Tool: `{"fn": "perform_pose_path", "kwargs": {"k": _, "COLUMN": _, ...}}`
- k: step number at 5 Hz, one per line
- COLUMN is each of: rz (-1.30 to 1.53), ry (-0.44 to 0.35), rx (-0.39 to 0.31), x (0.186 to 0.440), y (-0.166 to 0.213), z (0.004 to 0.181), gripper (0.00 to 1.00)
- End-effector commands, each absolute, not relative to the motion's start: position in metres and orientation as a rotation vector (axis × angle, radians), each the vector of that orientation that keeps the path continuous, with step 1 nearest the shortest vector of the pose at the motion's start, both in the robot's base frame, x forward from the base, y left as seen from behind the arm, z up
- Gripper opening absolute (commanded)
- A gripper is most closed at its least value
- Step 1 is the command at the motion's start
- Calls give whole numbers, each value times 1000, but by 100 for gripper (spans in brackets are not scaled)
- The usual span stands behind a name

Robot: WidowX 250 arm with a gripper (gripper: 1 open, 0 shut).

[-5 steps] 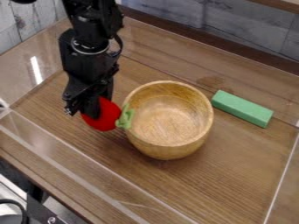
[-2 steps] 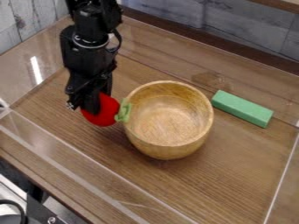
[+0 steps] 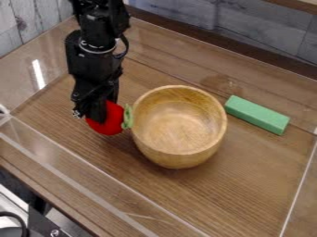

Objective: Move the red fruit to the left

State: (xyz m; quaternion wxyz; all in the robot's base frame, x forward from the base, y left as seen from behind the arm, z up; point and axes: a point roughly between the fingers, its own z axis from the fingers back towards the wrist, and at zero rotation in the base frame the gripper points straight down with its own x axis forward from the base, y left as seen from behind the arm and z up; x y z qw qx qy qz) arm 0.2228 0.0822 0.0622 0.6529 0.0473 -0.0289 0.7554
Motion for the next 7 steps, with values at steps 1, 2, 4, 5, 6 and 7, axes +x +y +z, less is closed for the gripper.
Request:
{"fn": "perform_pose_path", "kwargs": {"k": 1, "rz": 1745, "ry": -95, "rx": 84, "x": 234, "y": 90, "z": 72, "gripper": 0}}
{"fn": "perform_pose_path", "kwargs": {"k": 2, "rz": 1758, "ry": -75, "rx": 85, "x": 237, "y": 94, "z": 73, "gripper": 0}}
{"fn": "perform_pose_path", "kwargs": {"k": 4, "rz": 1784, "ry": -29, "rx": 90, "x": 241, "y": 103, "z": 74, "gripper": 0}}
{"fn": "perform_pose_path", "kwargs": {"k": 5, "rz": 1794, "ry": -6, "rx": 95, "x": 242, "y": 107, "z": 73, "gripper": 0}}
{"fn": "perform_pose_path", "kwargs": {"k": 6, "rz": 1804, "ry": 18, "rx": 98, "x": 244, "y": 112, "z": 74, "gripper": 0}}
{"fn": "perform_pose_path", "kwargs": {"k": 7, "rz": 1814, "ry": 45, "rx": 101, "x": 246, "y": 116, "z": 74, "gripper": 0}}
